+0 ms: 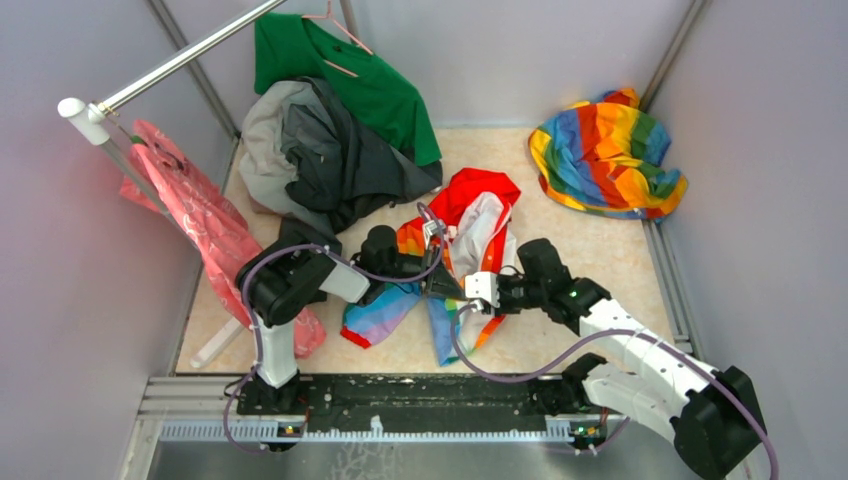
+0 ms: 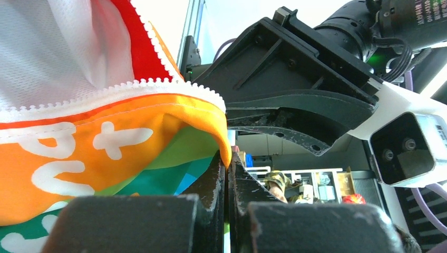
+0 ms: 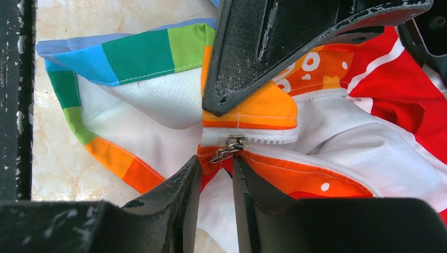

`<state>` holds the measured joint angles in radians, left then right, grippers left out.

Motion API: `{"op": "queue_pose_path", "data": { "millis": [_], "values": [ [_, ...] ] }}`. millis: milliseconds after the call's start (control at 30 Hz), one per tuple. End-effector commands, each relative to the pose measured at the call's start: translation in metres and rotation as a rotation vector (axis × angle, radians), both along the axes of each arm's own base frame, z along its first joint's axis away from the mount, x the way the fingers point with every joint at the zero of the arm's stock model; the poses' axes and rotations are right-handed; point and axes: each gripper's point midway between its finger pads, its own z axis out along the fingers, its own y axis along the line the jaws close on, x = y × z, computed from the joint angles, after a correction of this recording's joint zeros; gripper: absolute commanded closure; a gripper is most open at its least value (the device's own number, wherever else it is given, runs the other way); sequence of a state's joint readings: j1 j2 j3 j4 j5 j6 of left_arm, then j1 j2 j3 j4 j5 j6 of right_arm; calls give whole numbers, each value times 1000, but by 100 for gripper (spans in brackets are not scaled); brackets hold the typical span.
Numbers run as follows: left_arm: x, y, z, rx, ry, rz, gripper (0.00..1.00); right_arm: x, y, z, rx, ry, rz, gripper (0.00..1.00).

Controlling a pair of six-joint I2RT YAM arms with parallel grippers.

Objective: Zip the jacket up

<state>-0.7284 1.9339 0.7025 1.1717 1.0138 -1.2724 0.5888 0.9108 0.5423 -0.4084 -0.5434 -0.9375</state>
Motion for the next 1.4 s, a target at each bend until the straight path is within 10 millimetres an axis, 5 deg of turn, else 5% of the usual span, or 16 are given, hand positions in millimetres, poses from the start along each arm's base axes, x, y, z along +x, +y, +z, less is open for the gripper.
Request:
{"op": "queue_pose_path", "data": {
  "millis": [0, 233, 400, 1100, 1367],
  "values": [
    [-3, 3, -10, 19, -34, -21, 100, 1, 8, 16, 50, -22, 14, 71],
    [-3, 4, -15, 46, -49, -28, 100, -4, 11, 19, 77, 28, 27, 74],
    [-3, 4, -16, 55, -56, -32, 100, -5, 10, 19, 84, 53, 18, 64],
    [-5, 1, -3, 30, -74, -48, 100, 10, 10, 13, 76, 50, -45, 68],
    [-7, 3, -11, 46, -74, -57, 100, 7, 8, 21, 78, 30, -39, 85]
  ]
}}
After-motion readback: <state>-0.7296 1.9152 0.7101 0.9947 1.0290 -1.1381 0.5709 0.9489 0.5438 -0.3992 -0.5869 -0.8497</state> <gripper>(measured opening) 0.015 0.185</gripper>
